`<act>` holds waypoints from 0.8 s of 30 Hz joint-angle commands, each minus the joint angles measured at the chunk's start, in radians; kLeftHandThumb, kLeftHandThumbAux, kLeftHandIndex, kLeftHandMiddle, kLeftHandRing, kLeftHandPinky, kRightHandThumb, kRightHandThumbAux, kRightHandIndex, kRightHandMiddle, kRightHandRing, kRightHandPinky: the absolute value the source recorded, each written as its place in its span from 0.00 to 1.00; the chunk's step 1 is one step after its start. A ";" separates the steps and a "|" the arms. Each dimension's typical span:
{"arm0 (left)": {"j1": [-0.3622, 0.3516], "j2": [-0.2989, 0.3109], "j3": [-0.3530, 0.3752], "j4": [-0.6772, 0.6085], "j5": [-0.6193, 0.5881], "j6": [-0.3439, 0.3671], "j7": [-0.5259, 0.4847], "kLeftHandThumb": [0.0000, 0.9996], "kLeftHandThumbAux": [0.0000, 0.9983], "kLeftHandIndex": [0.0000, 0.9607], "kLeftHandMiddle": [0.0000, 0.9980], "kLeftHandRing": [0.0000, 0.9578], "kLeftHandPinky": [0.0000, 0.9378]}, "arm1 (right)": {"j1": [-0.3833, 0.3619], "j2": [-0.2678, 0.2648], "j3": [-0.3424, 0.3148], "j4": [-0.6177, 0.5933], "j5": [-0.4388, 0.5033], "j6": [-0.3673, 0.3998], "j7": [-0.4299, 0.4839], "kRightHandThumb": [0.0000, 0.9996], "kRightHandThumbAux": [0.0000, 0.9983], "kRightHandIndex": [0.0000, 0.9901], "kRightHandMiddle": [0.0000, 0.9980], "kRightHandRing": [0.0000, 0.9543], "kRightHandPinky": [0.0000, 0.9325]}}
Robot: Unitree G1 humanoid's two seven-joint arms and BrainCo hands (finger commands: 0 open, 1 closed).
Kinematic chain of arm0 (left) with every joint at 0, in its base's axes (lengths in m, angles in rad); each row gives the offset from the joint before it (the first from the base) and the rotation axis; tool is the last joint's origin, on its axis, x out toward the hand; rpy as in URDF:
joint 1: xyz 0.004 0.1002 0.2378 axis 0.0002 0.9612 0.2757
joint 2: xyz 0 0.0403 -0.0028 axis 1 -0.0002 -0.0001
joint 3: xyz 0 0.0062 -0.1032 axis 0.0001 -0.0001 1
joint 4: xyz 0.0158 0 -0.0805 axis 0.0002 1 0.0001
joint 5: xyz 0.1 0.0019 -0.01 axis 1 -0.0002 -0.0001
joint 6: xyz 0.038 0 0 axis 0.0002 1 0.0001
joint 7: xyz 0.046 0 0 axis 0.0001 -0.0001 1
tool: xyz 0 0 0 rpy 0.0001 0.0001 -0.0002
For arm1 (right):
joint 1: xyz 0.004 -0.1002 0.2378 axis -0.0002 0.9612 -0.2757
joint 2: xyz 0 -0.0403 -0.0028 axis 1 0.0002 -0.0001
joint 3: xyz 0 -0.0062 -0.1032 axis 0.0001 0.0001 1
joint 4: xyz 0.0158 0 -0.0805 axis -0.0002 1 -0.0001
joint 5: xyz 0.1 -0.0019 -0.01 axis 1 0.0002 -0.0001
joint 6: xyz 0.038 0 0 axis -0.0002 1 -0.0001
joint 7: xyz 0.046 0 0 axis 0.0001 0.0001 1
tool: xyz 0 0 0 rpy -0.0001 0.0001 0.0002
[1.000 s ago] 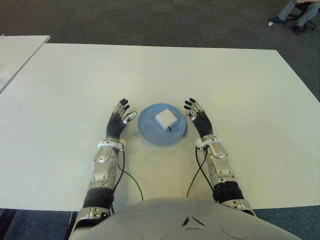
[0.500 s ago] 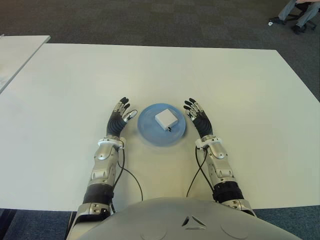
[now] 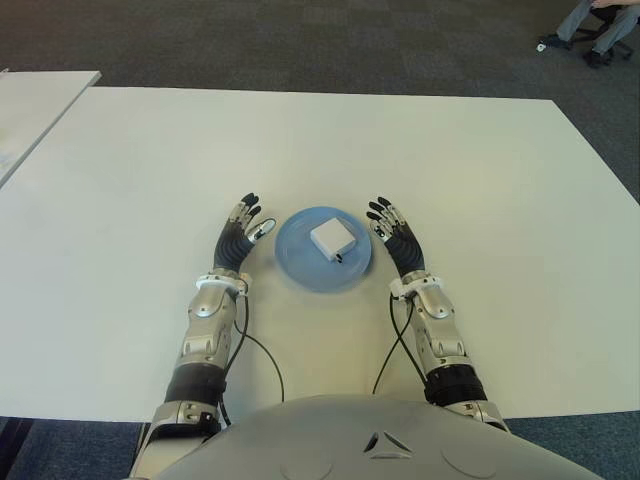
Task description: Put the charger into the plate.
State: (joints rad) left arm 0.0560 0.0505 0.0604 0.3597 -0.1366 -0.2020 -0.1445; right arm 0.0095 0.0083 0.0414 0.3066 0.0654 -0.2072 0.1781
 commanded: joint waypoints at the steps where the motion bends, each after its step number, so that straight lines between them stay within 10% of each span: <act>1: 0.046 0.003 -0.005 0.079 0.027 0.053 0.011 0.00 0.60 0.01 0.06 0.05 0.08 | 0.026 0.006 0.003 0.008 0.003 0.038 -0.002 0.00 0.59 0.02 0.13 0.11 0.07; 24: 0.029 -0.007 -0.007 0.149 0.073 -0.046 0.038 0.00 0.58 0.01 0.06 0.04 0.05 | 0.007 0.004 -0.007 0.043 0.007 0.025 0.004 0.00 0.58 0.03 0.13 0.11 0.08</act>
State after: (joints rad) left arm 0.0391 0.0469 0.0598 0.4347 -0.0864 -0.3048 -0.1277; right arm 0.0063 0.0133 0.0385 0.3169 0.0686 -0.2031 0.1796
